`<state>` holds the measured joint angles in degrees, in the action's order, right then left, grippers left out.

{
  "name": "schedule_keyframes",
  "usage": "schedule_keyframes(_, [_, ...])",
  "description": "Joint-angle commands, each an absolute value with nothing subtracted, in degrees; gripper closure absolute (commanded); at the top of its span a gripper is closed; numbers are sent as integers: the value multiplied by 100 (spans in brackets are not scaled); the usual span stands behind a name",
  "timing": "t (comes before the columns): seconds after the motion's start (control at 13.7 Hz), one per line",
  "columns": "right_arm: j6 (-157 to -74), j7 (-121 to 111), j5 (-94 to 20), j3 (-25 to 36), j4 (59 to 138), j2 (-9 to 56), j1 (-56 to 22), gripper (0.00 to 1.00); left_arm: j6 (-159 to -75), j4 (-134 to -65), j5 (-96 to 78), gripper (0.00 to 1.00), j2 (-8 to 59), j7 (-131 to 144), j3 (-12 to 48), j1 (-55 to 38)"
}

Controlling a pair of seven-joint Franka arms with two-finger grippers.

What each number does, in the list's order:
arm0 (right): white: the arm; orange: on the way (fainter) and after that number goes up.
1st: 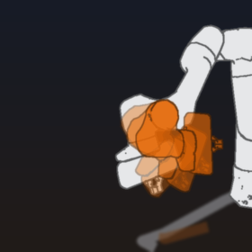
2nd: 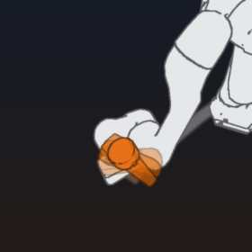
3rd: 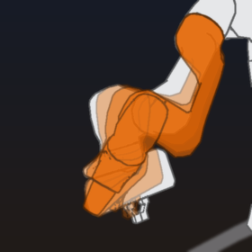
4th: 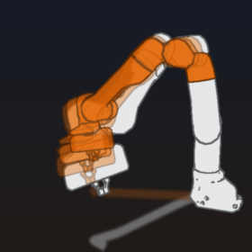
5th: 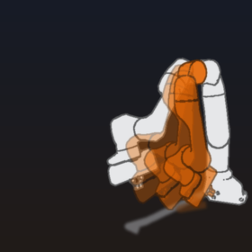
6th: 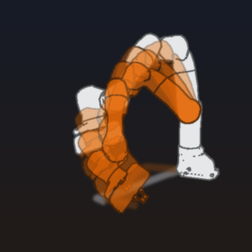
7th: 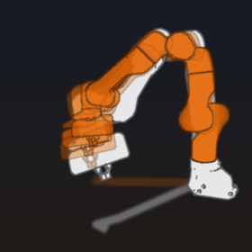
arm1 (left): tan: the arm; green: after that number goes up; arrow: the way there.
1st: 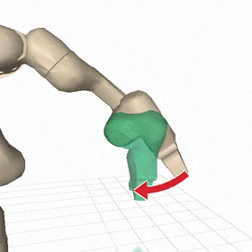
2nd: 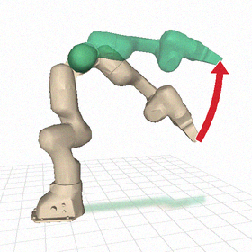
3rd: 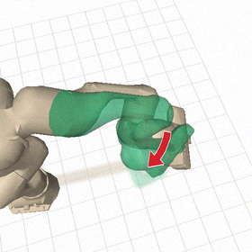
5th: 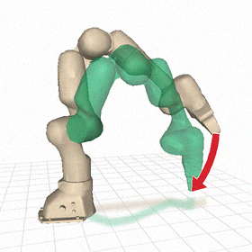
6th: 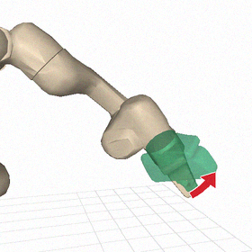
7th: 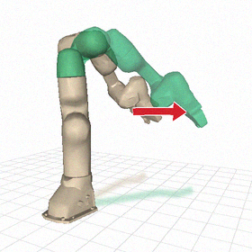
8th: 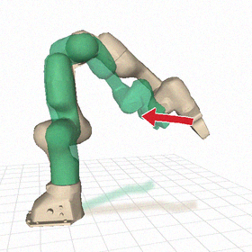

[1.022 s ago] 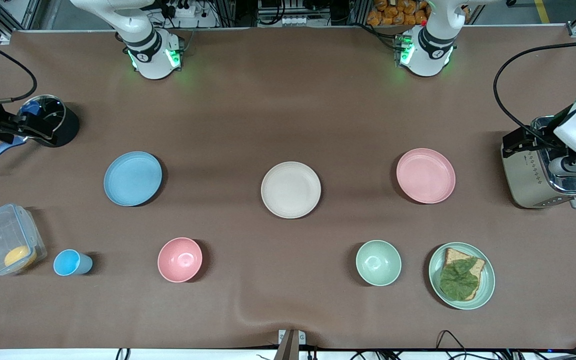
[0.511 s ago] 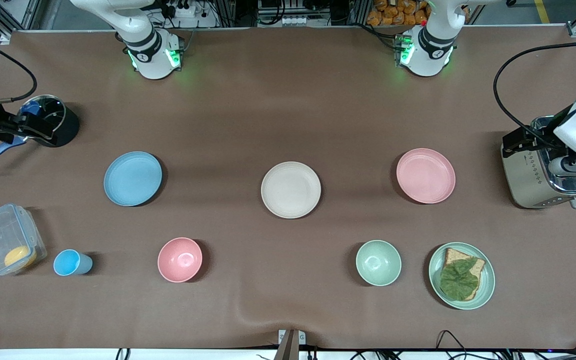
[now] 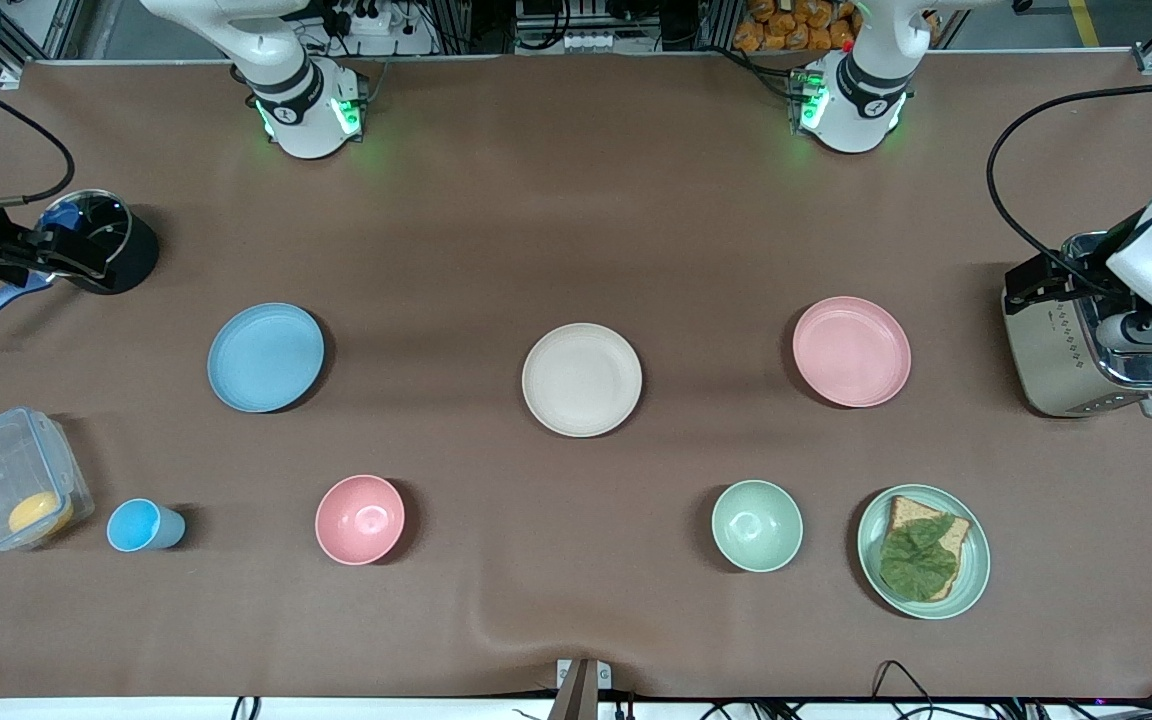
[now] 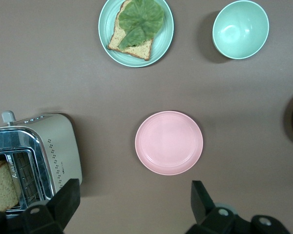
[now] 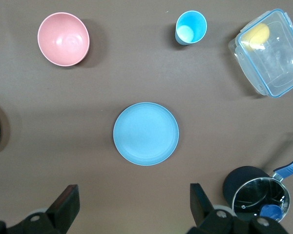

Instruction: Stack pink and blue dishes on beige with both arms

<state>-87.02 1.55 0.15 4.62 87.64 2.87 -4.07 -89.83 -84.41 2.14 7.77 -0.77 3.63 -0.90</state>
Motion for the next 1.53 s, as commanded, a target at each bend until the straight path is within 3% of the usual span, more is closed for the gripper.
schedule_keyframes(0.0, [-8657, 123, 88, 422, 8754, 281, -343, 0, -8930, -8508, 114, 0, 686, -158, 369, -53])
schedule_keyframes(0.95, [-8649, 132, 88, 431, 8780, 334, -334, 0, -8536, -8569, 105, 0, 887, -167, 369, -114])
schedule_keyframes(1.1, [-8675, 97, 79, 431, 8772, 465, -325, 0, -8305, -8997, 105, 0, 1018, -150, 378, -114])
schedule_keyframes(1.46, [-8937, -290, 35, 431, 8842, 1702, 17, 0, -10262, -10737, 105, 0, 1213, -158, 369, 70])
